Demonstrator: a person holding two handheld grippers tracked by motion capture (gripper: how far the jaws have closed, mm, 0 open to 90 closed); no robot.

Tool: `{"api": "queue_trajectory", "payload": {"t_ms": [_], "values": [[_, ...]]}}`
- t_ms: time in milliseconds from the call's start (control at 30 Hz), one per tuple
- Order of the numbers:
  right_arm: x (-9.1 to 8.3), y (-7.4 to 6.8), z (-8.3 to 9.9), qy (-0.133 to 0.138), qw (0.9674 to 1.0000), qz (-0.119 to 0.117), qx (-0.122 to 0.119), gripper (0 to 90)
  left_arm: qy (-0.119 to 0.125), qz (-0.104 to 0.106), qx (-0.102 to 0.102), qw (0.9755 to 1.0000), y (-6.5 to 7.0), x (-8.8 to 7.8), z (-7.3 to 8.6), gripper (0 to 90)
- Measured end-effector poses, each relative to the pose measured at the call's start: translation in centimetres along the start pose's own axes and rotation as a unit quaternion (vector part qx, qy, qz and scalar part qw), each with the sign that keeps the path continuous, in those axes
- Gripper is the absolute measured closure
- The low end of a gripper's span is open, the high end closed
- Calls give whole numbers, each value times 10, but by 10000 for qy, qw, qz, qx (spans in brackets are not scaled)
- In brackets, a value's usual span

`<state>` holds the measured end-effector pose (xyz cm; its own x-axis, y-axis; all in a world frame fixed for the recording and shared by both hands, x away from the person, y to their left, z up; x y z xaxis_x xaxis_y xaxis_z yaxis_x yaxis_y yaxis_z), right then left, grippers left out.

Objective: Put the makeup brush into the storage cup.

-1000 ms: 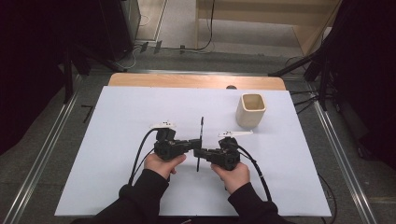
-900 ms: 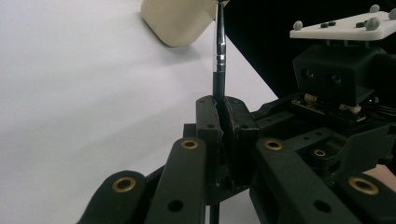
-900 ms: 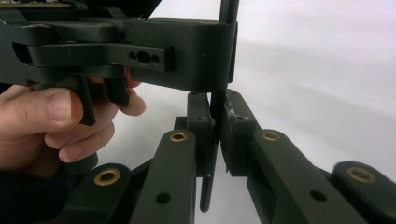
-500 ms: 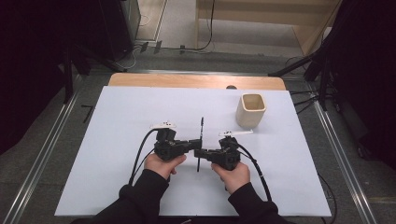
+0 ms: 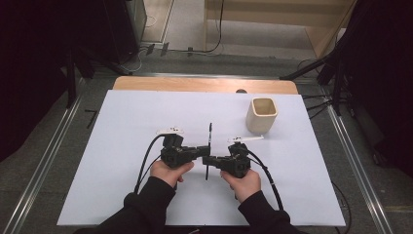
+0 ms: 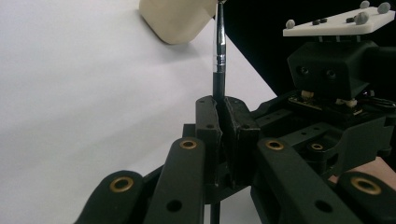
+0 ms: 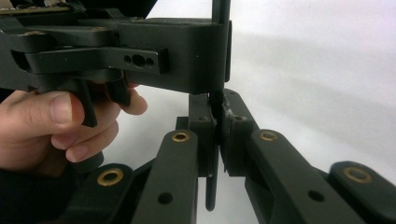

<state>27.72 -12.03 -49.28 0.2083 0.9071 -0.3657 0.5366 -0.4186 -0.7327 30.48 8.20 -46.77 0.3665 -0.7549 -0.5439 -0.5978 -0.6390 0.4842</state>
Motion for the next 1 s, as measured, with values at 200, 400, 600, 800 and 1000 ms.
{"api": "queue_trajectory", "payload": {"t_ms": [200, 400, 600, 800, 1000], "values": [[0, 1, 0, -97, 9999, 49, 18, 864, -9, -27, 53, 10000, 0, -2, -1, 793], [0, 3, -1, -182, 9997, 55, 128, 864, -21, -76, 46, 10000, -2, -6, -3, 708], [-2, 4, -1, -166, 9998, 78, 123, 864, -184, -107, 180, 9996, -3, -9, -5, 585], [-5, 6, -2, -169, 9997, 124, 112, 864, -320, 9, 131, 9994, -5, -14, -7, 521], [-8, 8, -2, -167, 9997, 166, 103, 864, -485, 8, 140, 9987, -10, -17, -7, 442]]}}
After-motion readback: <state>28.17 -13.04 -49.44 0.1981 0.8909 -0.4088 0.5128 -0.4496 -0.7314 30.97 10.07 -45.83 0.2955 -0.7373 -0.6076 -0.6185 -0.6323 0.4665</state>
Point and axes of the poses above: each handheld gripper's, and its own axes: x roughly forward along the jaws, z roughly out of its underside, y roughly to its right, the point moved 1 cm from there along x, roughly forward along the jaws, and after that the axes turned 11 degrees about -z, right-handed, at the moved point
